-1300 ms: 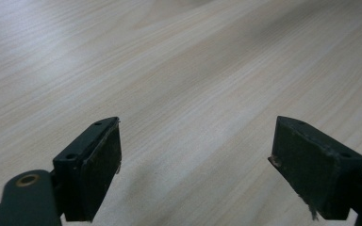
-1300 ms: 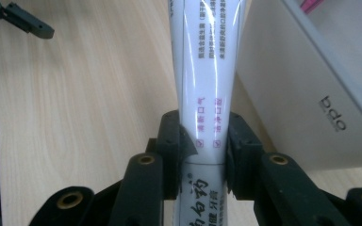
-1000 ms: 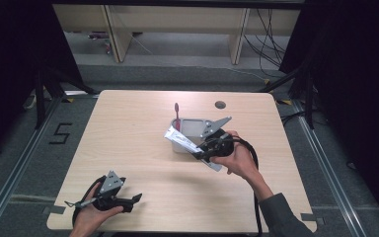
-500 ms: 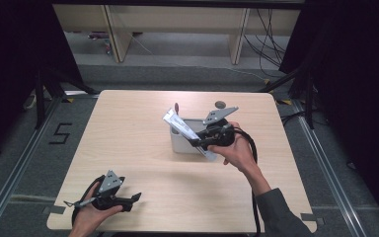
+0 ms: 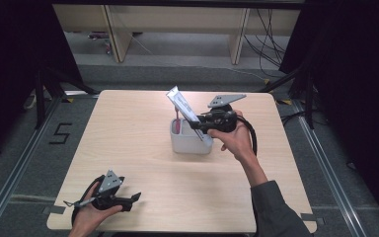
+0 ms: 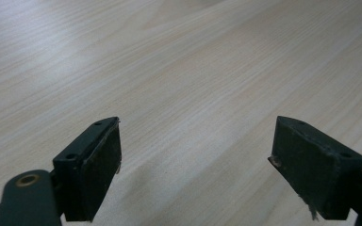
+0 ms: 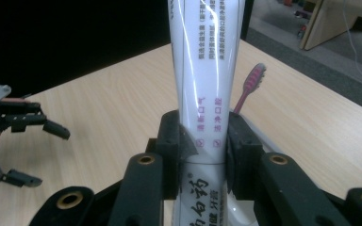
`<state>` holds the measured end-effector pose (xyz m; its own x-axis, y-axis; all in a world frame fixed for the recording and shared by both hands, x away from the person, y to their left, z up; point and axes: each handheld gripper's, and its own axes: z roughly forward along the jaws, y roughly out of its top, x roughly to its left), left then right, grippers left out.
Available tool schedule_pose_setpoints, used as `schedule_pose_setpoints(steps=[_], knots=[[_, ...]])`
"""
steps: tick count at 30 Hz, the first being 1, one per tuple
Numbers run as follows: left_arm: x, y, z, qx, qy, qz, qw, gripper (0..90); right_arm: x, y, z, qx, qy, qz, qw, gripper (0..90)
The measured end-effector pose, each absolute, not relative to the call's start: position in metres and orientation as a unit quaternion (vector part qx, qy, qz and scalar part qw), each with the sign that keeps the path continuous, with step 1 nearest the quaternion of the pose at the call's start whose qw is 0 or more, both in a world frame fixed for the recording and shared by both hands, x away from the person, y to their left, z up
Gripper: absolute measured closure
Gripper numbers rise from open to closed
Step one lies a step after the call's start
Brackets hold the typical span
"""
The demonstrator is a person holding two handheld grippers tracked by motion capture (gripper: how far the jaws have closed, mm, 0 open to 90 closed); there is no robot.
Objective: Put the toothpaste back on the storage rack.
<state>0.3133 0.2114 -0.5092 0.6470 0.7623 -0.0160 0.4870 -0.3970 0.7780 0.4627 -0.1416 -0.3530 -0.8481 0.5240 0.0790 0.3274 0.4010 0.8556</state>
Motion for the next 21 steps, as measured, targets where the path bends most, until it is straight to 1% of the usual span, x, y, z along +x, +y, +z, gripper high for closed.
schedule_pose_setpoints(steps=[1, 9, 10, 12, 20, 21], knots=[[0.313, 0.212, -0.509, 0.818, 0.382, 0.174, 0.393, 16.2, 0.467, -0.141, -0.352, 0.257, 0.828, 0.486, 0.111, 71.5], [0.313, 0.212, -0.508, 0.819, 0.380, 0.175, 0.393, 16.2, 0.479, -0.135, -0.352, 0.281, 0.813, 0.499, 0.104, 71.5], [0.313, 0.211, -0.509, 0.819, 0.379, 0.174, 0.394, 16.2, 0.484, -0.136, -0.354, 0.280, 0.811, 0.501, 0.114, 71.5], [0.313, 0.211, -0.509, 0.819, 0.379, 0.176, 0.393, 16.2, 0.484, -0.135, -0.354, 0.287, 0.809, 0.502, 0.106, 71.5], [0.313, 0.211, -0.508, 0.820, 0.380, 0.174, 0.392, 16.2, 0.497, -0.135, -0.359, 0.308, 0.793, 0.514, 0.107, 71.5], [0.313, 0.211, -0.509, 0.819, 0.379, 0.174, 0.393, 16.2, 0.501, -0.135, -0.360, 0.306, 0.792, 0.515, 0.115, 71.5]])
